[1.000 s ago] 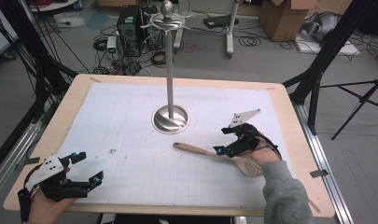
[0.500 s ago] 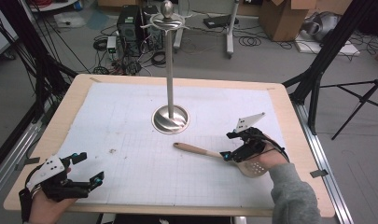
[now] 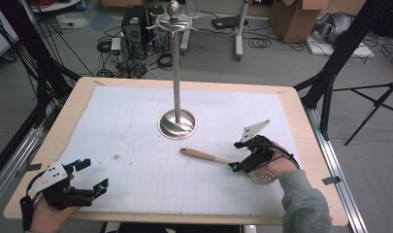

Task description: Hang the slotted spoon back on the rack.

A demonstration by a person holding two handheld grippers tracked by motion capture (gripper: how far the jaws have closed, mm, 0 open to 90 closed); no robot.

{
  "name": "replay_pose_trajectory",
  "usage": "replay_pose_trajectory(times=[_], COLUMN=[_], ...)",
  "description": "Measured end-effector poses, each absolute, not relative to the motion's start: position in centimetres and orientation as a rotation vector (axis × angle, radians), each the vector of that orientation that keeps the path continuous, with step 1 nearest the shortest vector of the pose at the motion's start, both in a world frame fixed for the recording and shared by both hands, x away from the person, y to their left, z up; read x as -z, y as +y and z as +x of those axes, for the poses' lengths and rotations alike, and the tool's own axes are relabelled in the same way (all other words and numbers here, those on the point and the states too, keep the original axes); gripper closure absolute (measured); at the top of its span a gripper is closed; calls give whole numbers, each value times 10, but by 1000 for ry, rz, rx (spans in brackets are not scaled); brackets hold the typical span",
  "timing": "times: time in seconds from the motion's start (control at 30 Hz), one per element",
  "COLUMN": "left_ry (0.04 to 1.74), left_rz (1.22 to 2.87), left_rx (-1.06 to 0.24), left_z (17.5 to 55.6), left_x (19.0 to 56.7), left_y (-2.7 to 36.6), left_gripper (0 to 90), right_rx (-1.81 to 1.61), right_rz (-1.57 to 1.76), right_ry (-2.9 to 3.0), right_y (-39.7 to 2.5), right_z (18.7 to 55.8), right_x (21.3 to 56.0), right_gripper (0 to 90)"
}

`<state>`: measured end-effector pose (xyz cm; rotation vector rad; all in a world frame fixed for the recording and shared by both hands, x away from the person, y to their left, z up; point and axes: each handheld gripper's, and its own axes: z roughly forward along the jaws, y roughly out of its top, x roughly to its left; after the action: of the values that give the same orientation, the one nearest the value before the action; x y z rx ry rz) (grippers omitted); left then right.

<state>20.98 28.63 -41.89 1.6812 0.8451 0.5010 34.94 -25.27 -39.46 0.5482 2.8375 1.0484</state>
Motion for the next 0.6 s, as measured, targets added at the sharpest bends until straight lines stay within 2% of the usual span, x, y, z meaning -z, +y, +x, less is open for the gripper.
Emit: replay_pose_trajectory(times=[0.6], left_ry=[848], left_rz=[1688], left_rx=[-500], left_z=[210], left_x=[420], left_y=[287], left_gripper=[29], right_rx=[-961], right_rz=[548], right_ry=[2885], right_y=[-254], right_z=[350], right_x=[403], right_gripper=[140])
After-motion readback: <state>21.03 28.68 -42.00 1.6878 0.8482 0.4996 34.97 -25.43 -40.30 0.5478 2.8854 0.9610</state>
